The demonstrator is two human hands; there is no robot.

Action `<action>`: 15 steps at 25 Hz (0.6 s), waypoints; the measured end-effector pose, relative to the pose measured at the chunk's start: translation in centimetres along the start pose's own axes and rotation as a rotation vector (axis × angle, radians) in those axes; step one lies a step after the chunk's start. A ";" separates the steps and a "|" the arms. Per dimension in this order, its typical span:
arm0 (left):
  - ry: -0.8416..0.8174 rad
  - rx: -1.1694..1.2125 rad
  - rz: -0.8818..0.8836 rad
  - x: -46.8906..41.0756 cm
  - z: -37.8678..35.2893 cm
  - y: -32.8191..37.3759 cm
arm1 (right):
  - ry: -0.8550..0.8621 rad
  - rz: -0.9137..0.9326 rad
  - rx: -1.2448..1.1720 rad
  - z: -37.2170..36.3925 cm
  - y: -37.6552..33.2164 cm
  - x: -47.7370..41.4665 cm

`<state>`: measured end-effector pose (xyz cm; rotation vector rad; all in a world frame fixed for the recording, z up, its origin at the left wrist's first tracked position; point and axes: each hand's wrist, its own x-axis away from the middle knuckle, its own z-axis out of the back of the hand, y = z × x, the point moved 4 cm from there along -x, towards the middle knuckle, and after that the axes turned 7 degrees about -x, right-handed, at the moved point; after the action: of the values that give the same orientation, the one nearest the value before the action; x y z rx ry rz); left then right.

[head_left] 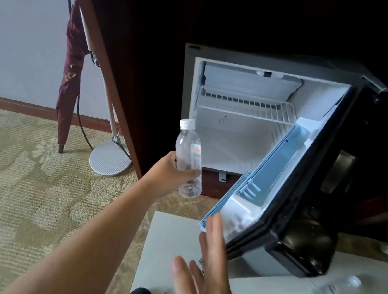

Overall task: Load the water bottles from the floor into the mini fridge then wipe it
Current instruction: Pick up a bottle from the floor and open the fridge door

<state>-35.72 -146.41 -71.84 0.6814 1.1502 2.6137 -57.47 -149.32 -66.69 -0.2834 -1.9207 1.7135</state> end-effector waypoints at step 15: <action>-0.105 -0.268 -0.007 -7.7 -5.0 3.9 | 0.240 -0.063 -0.140 2.6 -0.8 -11.8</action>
<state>-31.45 -155.00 -74.47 0.7439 0.7528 2.6226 -48.92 -157.52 -68.98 -0.4544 -1.8535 1.4359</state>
